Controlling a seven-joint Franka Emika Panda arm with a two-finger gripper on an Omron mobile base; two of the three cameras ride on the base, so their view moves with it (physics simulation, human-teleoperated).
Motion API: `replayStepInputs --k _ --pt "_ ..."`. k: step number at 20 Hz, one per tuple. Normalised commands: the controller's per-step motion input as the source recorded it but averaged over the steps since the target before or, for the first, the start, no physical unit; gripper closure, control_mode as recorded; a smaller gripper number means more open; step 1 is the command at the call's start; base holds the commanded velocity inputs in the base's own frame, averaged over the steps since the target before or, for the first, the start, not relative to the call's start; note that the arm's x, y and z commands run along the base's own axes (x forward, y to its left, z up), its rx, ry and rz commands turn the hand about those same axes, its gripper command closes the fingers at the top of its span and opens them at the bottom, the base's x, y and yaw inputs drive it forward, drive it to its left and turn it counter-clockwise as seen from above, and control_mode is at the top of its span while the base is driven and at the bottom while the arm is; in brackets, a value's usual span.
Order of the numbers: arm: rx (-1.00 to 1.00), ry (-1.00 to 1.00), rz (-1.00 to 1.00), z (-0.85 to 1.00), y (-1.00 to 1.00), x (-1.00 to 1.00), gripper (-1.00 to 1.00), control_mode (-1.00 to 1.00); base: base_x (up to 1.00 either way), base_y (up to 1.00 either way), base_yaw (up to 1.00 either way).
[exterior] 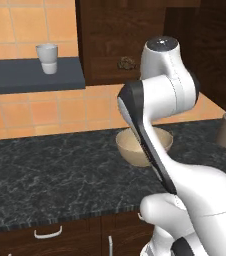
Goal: Open the cabinet, pick up the bread from the cabinet and place it in the basket. Then move the basket to the dining counter.
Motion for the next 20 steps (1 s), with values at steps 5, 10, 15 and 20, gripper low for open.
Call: replayStepInputs --k 5,10,15,20 --pt "0.04 -0.35 0.11 0.26 -0.02 0.61 -1.0 -1.0 0.0 0.0 0.0" --pt "0.02 -0.16 0.0 0.78 0.0 0.04 -1.0 -1.0 0.0 0.0 0.0" --pt "0.0 -0.03 -0.04 0.36 0.0 0.34 -1.0 -1.0 0.0 0.0 0.0" --pt "0.0 -0.07 -0.01 0.18 -0.1 0.57 -1.0 -1.0 0.0 0.0 0.0"
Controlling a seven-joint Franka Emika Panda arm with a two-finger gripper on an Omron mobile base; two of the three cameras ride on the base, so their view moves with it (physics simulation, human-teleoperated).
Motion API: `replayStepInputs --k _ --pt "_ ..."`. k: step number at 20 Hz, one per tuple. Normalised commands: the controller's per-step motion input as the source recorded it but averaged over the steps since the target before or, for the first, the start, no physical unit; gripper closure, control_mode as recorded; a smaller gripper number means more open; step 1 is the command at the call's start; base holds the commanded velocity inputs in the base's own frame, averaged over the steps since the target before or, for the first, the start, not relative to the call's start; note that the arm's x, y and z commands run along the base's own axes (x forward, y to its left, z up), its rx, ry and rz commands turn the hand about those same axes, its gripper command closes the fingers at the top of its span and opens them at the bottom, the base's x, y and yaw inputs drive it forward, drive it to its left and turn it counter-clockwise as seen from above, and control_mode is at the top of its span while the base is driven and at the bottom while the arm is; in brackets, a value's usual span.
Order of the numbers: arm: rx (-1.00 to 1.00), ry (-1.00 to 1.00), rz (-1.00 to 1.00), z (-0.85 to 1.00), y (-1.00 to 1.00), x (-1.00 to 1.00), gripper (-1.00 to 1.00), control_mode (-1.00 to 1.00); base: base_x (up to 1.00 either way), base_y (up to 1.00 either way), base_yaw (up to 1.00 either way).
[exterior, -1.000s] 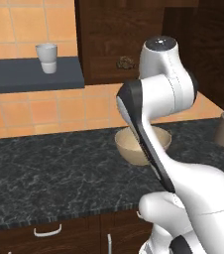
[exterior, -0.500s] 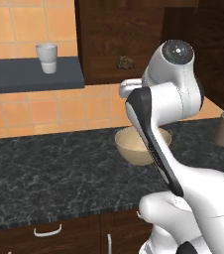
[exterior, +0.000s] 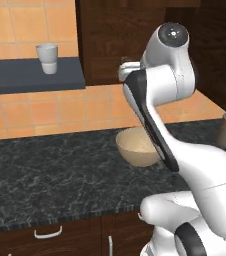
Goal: Open the cabinet, pick up the bread from the cabinet and place it in the basket. Then move the basket to the dining counter.
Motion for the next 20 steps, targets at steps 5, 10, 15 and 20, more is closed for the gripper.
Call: replayStepInputs --k 5,10,15,20 --pt "0.0 -0.04 0.08 0.33 -0.07 0.6 -1.0 -1.0 0.0 0.0 0.0" --pt "0.0 0.03 0.07 0.15 -0.16 0.51 -1.0 -1.0 0.0 0.0 0.0" --pt "0.01 -0.01 0.0 -0.08 -0.06 0.45 -1.0 -1.0 0.0 0.0 0.0" --pt "0.0 -0.01 0.0 -0.05 0.0 0.5 -1.0 -1.0 0.0 0.0 0.0"
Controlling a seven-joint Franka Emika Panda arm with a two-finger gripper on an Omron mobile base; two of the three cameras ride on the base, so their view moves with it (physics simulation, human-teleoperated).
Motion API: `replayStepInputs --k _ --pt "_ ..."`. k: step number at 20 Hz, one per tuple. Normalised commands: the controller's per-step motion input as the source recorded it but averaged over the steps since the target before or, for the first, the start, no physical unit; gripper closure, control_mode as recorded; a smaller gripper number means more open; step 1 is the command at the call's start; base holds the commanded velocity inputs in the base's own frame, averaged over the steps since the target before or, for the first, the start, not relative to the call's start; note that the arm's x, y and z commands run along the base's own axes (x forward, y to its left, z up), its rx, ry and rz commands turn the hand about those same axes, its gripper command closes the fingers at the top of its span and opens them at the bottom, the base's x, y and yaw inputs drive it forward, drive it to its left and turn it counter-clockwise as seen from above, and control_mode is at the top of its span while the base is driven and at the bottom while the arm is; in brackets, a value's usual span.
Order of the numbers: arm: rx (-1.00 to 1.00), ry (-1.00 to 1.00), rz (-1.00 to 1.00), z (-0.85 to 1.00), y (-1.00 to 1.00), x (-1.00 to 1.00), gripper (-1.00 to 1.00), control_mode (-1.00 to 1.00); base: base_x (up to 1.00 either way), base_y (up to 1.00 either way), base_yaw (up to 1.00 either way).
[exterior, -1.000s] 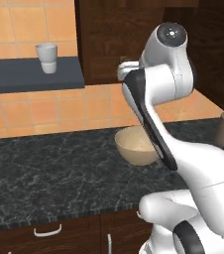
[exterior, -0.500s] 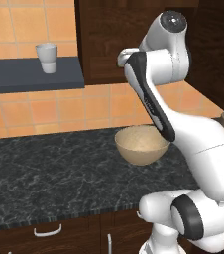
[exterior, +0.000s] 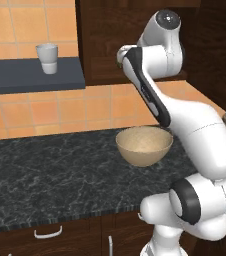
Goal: Open the cabinet, pick up the bread from the cabinet and place it in the basket. Then move the basket to the dining counter.
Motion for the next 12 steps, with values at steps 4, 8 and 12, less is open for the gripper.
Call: replayStepInputs --k 4,8,12 --pt "0.0 0.0 -0.01 -0.1 0.0 0.59 -1.0 -1.0 0.0 0.0 0.0" --pt "0.0 0.0 -0.05 0.0 0.0 0.5 -1.0 -1.0 0.0 0.0 0.0" --pt "0.0 0.0 -0.06 0.0 0.04 0.39 -1.0 -1.0 0.0 0.0 0.0"
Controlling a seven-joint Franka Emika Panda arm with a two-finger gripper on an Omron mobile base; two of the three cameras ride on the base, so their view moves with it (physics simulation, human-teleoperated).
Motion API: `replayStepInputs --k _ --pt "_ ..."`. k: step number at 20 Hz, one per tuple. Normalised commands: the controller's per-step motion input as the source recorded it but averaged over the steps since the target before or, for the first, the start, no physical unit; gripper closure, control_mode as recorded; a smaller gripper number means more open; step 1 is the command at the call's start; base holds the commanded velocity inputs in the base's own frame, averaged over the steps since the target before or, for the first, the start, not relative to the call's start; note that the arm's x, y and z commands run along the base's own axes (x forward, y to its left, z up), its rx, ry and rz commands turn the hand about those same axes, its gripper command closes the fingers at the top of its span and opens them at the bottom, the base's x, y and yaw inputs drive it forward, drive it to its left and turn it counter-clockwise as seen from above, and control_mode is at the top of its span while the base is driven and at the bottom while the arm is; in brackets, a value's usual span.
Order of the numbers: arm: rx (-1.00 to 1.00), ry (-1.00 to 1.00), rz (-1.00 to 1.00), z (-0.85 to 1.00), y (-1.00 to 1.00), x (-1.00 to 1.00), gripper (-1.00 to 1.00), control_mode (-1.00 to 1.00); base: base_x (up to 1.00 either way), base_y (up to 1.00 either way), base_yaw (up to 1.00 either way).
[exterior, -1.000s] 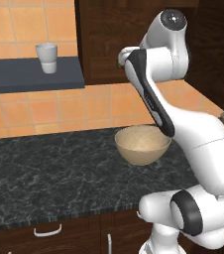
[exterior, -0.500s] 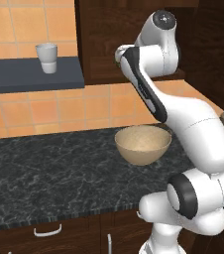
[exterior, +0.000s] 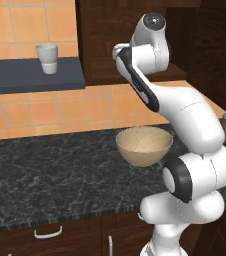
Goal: Open the cabinet, pick up the bread from the cabinet and place it in the basket. Then move the basket to the dining counter.
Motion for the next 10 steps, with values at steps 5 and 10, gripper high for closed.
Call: replayStepInputs --k 5,10 --pt "0.0 0.0 -0.03 -0.05 0.19 0.31 -1.0 -1.0 0.0 0.0 0.0" --pt "0.0 0.0 0.0 -0.09 0.25 0.38 -1.0 -1.0 0.0 0.0 0.0"
